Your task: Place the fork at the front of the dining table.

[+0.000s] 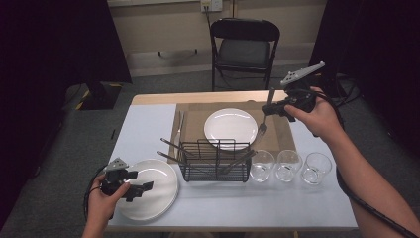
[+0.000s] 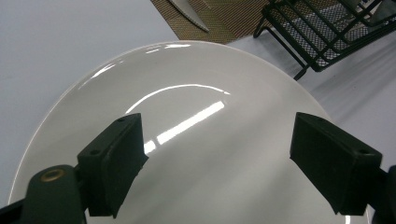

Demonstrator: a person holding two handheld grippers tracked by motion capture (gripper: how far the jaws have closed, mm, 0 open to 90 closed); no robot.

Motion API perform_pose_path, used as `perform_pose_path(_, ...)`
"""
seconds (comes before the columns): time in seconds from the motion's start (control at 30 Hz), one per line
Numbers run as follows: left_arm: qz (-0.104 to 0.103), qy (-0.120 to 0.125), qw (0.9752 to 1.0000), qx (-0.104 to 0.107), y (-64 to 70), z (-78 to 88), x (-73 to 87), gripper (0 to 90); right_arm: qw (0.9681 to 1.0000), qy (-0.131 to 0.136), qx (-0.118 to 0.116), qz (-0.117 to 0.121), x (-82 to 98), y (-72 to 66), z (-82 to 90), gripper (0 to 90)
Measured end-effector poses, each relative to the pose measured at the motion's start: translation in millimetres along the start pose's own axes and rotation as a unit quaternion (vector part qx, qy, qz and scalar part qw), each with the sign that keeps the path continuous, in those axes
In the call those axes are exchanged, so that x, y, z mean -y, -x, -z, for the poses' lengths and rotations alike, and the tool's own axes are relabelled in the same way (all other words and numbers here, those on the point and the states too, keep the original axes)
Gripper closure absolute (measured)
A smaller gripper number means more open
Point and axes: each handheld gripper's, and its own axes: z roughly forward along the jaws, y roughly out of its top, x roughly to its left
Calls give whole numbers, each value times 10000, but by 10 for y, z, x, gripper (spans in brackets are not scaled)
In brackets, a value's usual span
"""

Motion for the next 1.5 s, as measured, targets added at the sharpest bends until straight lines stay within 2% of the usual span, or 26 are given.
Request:
perform_pose_path(0.8,1,-24,10000,17,-9,-10,6,174,9997,-133,138,-146,230,131,-180,869)
perform_pose_path(1.0,-76,-106,9999,34,-15,-24,7,174,9996,-155,159,-179,268,171,-183,869)
perform_pose_path(1.5,-81,-157,9998,27,-4,-44,8,174,9990,-171,292,-301,377,273,-196,869)
